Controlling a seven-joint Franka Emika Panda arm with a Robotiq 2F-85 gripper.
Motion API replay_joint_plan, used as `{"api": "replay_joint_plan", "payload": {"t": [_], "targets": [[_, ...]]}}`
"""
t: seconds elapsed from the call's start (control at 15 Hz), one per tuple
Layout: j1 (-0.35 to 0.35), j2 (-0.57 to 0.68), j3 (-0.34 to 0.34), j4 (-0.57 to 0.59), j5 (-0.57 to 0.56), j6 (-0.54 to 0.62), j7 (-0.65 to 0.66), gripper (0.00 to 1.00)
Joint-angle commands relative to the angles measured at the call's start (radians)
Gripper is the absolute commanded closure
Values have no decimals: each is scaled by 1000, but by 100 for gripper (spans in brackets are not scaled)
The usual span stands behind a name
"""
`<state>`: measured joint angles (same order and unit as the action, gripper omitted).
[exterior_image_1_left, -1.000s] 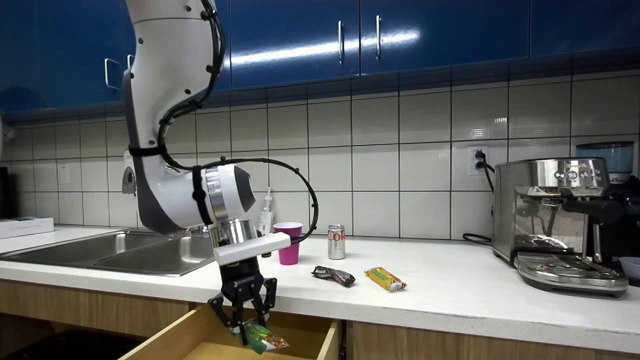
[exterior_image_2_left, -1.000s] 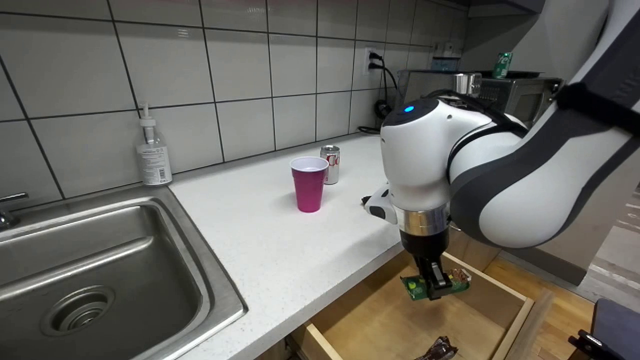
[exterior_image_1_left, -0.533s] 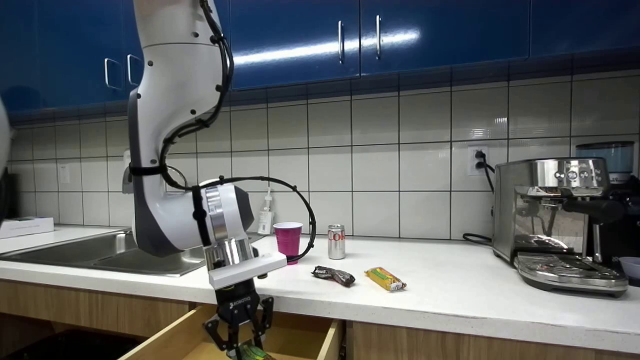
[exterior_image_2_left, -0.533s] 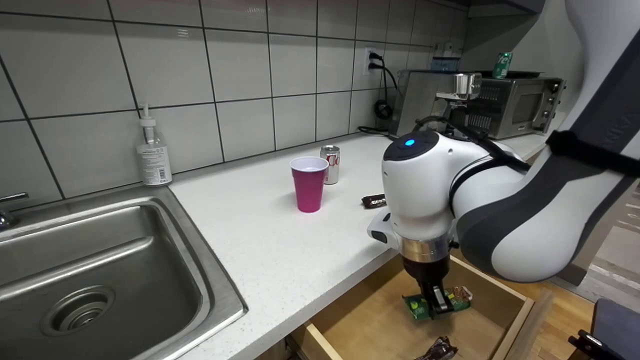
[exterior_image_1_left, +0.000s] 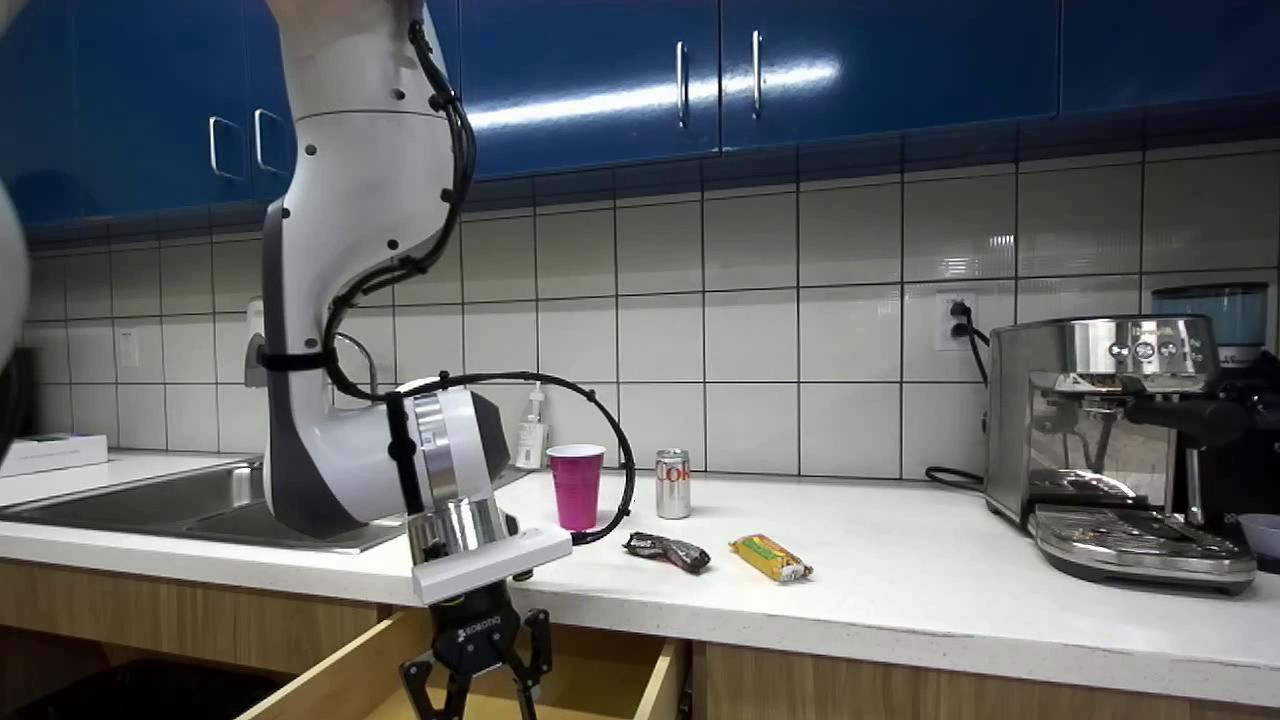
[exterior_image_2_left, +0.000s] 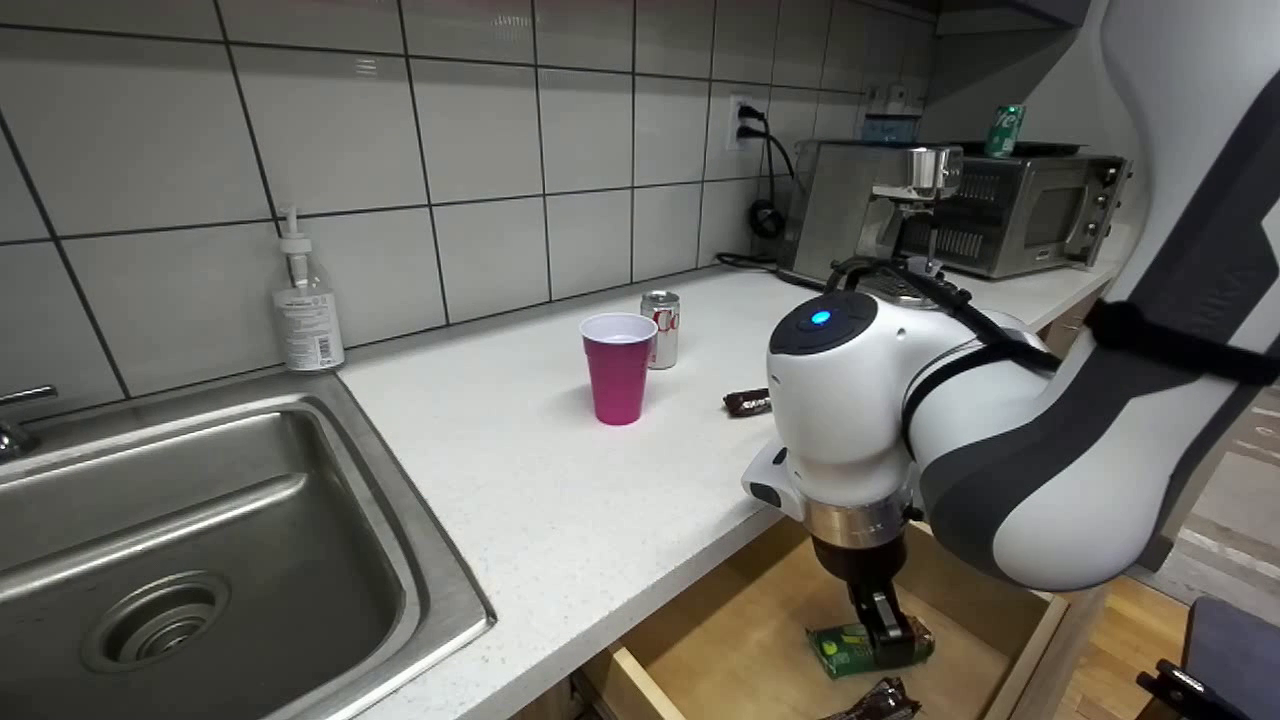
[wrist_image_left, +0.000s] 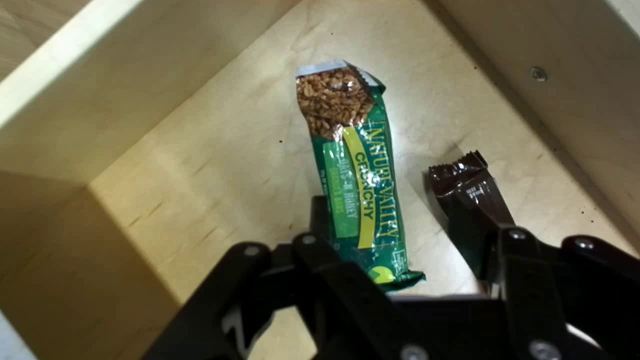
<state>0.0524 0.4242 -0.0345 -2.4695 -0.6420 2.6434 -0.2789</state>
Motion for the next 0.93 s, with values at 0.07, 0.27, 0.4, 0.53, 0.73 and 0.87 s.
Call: {"api": "replay_joint_plan", "payload": {"t": [0.07,0.27,0.4,0.53,0.73,0.87], "targets": [[-2,-52,-3,-13,5,-10,18,0],[-18,-98,6,-12,46,-36,-6,0],[-23,-133,7,-9,72,-55,-16,0],[-29,-170,8,-3,104,-84,-30,0],[-32,-211,7,24,146,-127,-42,0],[-36,-221,10,59,184,-168,-51,0]]}}
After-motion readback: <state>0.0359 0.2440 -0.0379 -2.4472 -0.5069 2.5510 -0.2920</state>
